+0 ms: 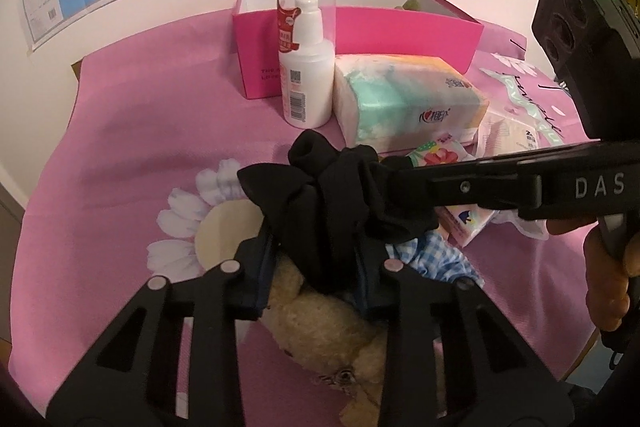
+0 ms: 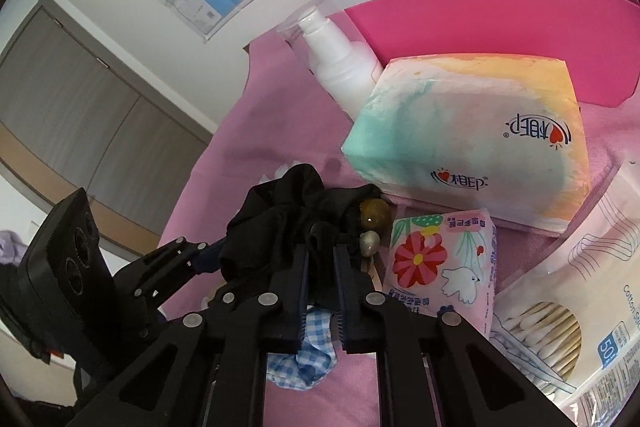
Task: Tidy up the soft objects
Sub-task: 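Close the right gripper on the black cloth and lift it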
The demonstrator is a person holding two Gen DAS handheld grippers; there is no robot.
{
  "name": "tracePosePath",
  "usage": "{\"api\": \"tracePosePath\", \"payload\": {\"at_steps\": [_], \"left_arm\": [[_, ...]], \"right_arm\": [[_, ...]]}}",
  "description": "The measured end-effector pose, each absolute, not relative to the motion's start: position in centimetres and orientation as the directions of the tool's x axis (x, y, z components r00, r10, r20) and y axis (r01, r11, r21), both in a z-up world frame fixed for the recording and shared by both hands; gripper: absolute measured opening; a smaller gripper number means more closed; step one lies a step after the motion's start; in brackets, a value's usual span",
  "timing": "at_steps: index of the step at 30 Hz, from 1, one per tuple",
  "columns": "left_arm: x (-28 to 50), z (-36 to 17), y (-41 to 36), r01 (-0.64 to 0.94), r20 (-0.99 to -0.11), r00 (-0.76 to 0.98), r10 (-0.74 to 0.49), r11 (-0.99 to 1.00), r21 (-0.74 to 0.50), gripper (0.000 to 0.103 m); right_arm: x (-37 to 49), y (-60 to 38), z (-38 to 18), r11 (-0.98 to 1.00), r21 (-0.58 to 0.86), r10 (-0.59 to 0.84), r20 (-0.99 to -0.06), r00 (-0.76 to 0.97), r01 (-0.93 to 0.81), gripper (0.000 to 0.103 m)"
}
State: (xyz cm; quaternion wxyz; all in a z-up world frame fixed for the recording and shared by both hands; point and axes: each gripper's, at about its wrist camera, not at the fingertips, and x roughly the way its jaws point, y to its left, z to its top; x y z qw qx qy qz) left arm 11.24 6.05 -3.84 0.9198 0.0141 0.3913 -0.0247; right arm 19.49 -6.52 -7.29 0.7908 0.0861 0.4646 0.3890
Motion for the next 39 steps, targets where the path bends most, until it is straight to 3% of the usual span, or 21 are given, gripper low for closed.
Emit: {"api": "tracePosePath", "payload": {"at_steps": [39], "left_arm": [[6.7,3.0,3.2,0.062,-0.601,0.800,-0.001,0.995,0.082,0.033]], "right_arm": [[12.4,-9.8,0.5,0.633,0.440,0.754,-0.538,0.377,-0.637,0.005]]}}
